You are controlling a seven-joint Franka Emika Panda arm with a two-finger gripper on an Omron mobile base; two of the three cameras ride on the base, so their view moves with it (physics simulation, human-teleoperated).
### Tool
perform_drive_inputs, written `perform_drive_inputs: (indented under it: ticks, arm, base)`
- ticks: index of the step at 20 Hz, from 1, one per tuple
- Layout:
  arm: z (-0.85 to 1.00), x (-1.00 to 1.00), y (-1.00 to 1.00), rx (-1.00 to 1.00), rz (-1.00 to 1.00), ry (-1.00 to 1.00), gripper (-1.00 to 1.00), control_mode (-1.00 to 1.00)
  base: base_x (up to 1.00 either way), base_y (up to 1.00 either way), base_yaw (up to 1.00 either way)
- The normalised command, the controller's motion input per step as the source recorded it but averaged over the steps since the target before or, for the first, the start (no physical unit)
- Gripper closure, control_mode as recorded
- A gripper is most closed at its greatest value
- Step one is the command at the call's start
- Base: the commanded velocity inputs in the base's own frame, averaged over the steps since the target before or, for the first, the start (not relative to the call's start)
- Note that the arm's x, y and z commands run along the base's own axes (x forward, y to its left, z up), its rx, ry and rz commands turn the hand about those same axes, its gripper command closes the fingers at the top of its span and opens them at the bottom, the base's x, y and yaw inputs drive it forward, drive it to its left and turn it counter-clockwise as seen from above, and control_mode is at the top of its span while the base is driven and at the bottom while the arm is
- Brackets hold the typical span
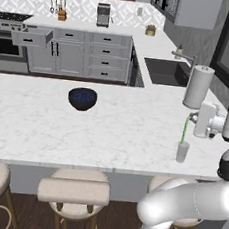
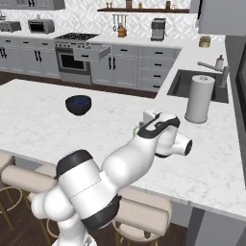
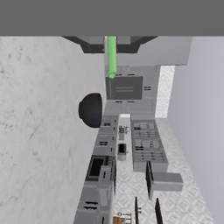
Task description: Take a straw from the drawer in front and place it inside the glass cup on the dining counter.
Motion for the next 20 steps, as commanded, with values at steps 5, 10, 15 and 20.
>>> perform_drive_inputs:
  ticks: [5, 10, 15, 20]
  arm:
    - [-0.1, 0.01, -0.03, 0.0, 0.07, -0.06, 1.0, -1.0]
    - [0.0, 0.0, -0.15, 0.0, 0.07, -0.07, 1.0, -1.0]
    - [0.0, -0.01, -0.13, 0.0, 0.06, -0.07, 1.0, -1.0]
    - [-0.02, -0.11, -0.01, 0.0, 0.04, -0.05, 1.0, -1.0]
  base:
    - [0.0, 0.0, 0.0]
    - [0.0, 0.0, 0.0]
    - [0.0, 0.0, 0.0]
    - [0.0, 0.0, 0.0]
